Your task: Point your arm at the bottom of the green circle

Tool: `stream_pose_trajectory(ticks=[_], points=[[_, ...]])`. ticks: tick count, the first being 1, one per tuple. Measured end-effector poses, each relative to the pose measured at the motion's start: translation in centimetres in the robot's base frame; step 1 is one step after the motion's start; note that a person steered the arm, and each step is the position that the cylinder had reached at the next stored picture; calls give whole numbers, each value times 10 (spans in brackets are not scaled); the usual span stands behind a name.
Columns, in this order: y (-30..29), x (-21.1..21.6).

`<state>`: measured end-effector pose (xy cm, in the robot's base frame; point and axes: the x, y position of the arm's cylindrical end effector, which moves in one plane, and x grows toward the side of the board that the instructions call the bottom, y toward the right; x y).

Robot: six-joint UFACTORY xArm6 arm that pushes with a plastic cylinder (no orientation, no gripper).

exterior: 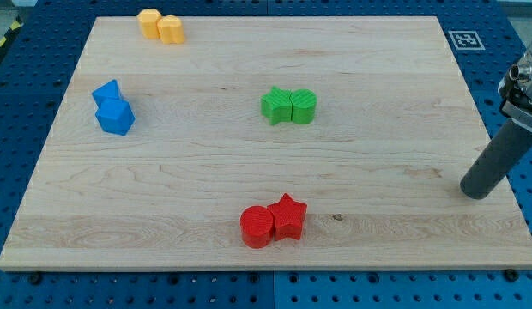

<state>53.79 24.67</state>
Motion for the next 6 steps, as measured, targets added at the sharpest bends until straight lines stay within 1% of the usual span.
stream_pose_trajectory(ticks=[3,4,5,6], points=[[3,0],[-40,-38],[-113,-70],[-164,-74]])
